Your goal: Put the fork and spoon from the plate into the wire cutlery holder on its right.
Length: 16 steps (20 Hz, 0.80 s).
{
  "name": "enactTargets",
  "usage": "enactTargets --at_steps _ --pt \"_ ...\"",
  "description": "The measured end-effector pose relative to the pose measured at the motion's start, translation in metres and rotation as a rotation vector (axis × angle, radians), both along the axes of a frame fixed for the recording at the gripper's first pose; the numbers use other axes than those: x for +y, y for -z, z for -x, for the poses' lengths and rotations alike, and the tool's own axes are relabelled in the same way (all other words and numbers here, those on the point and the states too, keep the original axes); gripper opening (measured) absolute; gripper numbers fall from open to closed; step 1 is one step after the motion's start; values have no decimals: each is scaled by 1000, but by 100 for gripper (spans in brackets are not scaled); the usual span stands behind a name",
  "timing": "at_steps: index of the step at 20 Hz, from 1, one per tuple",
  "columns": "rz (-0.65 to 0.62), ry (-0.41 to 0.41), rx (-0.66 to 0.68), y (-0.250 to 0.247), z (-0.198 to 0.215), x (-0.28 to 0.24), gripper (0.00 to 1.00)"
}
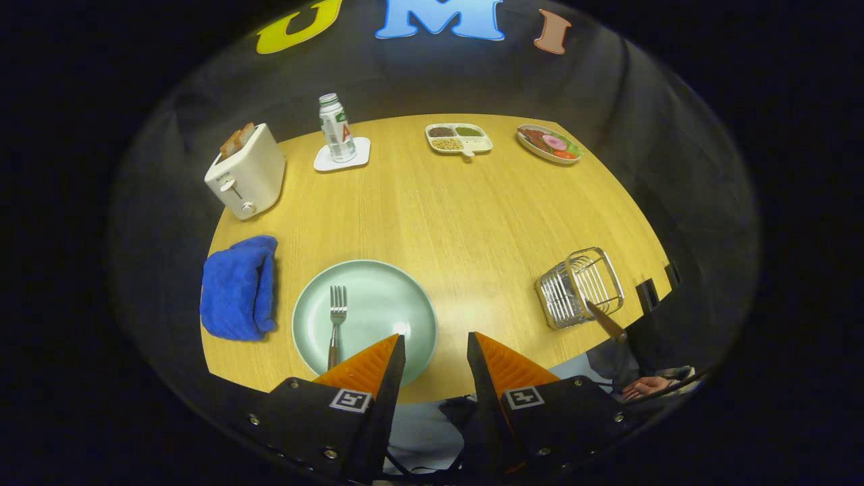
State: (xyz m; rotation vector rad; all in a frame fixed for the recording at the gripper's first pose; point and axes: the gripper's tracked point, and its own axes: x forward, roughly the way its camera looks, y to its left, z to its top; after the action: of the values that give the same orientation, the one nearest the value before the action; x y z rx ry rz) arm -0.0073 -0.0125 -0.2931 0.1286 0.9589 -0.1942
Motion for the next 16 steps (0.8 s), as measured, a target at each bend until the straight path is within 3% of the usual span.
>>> enactTargets --at_steps 8,16 --pt "-39 -106 49 36 -1 64 57" --pt "-71 -126 104 77 -10 92 57"
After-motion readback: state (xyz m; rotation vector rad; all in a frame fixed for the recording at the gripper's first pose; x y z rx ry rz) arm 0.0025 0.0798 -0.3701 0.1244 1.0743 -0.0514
